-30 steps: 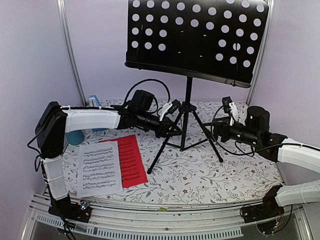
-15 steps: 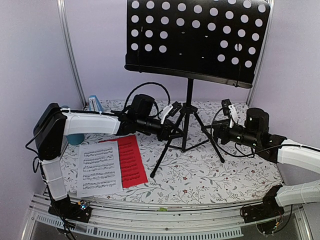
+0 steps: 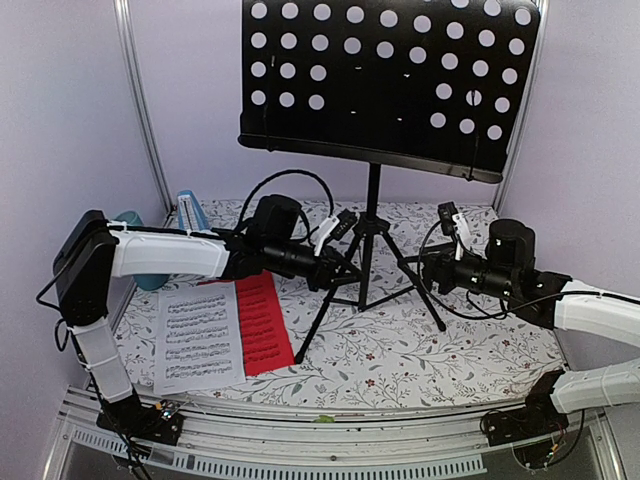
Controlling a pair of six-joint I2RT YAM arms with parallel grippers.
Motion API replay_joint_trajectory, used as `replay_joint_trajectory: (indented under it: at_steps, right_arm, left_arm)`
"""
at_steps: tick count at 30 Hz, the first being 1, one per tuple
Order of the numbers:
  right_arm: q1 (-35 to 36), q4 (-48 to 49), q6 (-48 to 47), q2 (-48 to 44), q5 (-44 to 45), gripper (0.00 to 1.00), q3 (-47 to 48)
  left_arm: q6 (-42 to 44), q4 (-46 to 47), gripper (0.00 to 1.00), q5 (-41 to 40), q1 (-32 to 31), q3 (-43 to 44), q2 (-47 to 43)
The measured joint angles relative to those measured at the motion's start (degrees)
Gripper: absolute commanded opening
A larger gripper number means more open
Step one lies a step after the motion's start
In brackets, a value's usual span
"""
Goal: Set up the instrument practice props
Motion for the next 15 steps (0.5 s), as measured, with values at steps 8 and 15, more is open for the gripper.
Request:
replay_joint_trajectory:
  at_steps: [8, 15]
  right_arm:
    - [0.7, -1.0, 1.2, -0.9, 0.7, 0.86, 0.0]
    - [0.7, -3.4, 2.4, -3.7, 1.0, 0.86, -0.2]
  left_arm:
    - [0.1, -0.1, 0.00, 0.0, 0.0, -0.3, -0.2]
    - [-0.2, 0.3, 0.00, -0.1, -0.1, -1.5, -1.1]
